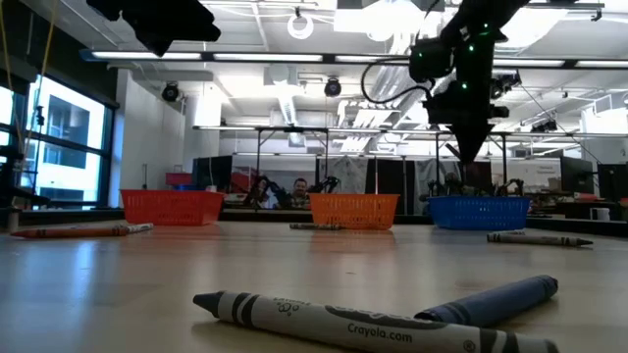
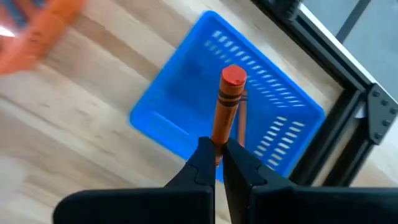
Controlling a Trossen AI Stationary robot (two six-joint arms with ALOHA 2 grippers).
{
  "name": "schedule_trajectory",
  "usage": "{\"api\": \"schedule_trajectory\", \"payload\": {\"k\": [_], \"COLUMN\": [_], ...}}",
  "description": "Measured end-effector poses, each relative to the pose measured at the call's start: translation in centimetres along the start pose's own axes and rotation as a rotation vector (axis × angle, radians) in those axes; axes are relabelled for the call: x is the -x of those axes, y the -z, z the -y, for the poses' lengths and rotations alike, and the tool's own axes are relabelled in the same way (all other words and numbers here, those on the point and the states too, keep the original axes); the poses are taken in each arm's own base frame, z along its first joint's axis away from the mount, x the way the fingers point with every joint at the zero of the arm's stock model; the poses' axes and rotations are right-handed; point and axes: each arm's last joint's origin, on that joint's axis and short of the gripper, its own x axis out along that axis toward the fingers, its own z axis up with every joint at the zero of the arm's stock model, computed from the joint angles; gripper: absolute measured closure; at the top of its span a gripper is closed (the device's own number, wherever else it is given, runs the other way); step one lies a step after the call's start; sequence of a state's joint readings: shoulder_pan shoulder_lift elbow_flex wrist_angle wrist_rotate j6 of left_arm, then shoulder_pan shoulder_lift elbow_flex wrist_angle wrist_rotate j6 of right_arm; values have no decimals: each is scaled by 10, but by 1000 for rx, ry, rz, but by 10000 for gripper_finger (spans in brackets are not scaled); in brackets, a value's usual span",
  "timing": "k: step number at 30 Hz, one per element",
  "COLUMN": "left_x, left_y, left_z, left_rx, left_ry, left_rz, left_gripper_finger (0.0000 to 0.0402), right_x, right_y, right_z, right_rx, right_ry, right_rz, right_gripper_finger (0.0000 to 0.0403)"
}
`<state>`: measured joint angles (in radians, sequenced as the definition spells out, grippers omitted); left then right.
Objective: Sort crayons
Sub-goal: Put the orange crayon into the blue bin, then put the gray crayon into the red bin
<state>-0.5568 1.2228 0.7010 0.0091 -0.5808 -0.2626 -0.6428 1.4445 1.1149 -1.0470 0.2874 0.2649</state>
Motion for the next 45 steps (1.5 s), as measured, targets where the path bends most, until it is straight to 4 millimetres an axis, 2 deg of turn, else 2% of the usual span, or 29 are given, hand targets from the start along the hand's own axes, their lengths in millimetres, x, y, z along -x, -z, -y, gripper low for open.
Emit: {"api": "schedule_trajectory", "payload": {"k": [4, 8, 17, 23, 30, 45], "left_x": [0, -2, -8, -12, -15, -15], "left_y": [-7, -19, -38, -43, -44, -42], "left_z": [-1, -4, -21, -33, -40, -43], "left_rx": [-24, -57, -190, -229, -226, -228], "left_ry": [-50, -53, -150, -210, -236, -301], "left_rz": [70, 166, 286, 309, 297, 269], "left_gripper_finger": [314, 314, 314, 314, 314, 314], "right_x": [-4, -6, -22, -43, -44, -43], "right_y": [-4, -6, -18, -19, -18, -12], "right_z": [14, 19, 11, 5, 3, 5], "right_rx": [-21, -19, 47, 114, 142, 201], "right_ry": [7, -31, -38, -23, -20, -21], "right_rz": [-1, -12, 13, -84, -99, -157], "right_gripper_finger": [402, 402, 402, 402, 401, 307]}}
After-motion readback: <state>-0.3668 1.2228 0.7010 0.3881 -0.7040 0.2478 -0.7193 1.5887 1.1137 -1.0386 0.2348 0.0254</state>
